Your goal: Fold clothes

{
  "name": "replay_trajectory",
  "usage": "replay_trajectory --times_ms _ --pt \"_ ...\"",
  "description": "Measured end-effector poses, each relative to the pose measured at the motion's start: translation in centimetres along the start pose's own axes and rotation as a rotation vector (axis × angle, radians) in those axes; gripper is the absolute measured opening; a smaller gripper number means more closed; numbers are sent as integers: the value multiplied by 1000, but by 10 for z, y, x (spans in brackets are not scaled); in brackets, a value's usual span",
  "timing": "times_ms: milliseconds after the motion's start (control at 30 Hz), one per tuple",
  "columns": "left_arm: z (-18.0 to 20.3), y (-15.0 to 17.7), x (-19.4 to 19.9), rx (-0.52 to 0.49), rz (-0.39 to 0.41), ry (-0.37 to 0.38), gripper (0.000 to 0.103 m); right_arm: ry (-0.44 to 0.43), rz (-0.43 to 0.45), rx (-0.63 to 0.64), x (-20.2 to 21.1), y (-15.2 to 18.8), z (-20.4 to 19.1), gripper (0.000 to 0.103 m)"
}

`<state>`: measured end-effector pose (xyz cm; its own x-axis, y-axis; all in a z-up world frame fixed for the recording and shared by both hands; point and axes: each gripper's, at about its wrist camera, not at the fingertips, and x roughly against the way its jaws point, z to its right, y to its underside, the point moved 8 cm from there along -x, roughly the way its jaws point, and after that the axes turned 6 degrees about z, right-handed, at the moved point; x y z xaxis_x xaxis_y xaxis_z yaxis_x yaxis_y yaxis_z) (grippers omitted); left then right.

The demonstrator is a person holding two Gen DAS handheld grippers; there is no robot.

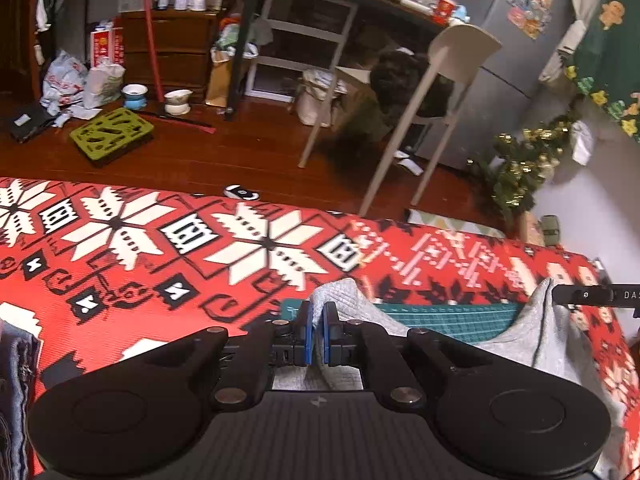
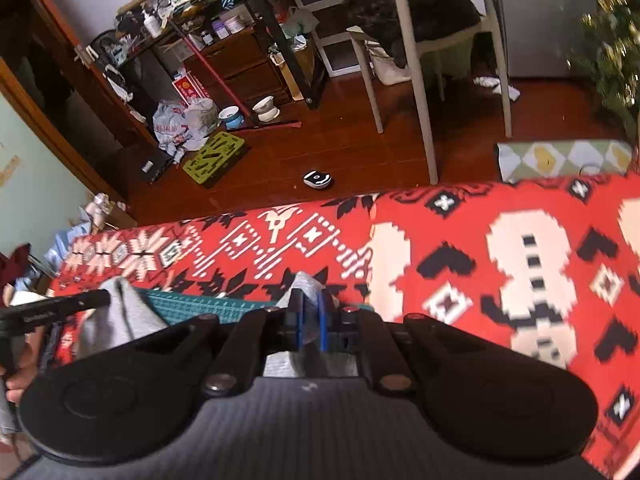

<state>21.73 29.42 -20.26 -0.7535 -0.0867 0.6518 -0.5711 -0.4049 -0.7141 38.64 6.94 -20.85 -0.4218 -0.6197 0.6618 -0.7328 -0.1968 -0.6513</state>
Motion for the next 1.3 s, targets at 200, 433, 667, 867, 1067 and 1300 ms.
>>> replay_trajectory --times_ms 200,433,667,867,1067,1300 --pt "-5 1 -4 3 4 -7 6 48 17 34 -28 -1 7 10" --pt "-2 -6 22 -5 68 34 32 24 95 -7 13 -8 20 23" --pt "20 -8 50 -53 85 101 33 124 48 17 108 36 67 30" --pt "74 -8 44 -125 47 194 39 265 -1 8 166 102 123 31" --pt "147 3 14 -254 -25 268 44 296 2 46 173 137 136 30" --pt "213 17 -38 -337 -110 312 44 320 34 184 173 140 116 1"
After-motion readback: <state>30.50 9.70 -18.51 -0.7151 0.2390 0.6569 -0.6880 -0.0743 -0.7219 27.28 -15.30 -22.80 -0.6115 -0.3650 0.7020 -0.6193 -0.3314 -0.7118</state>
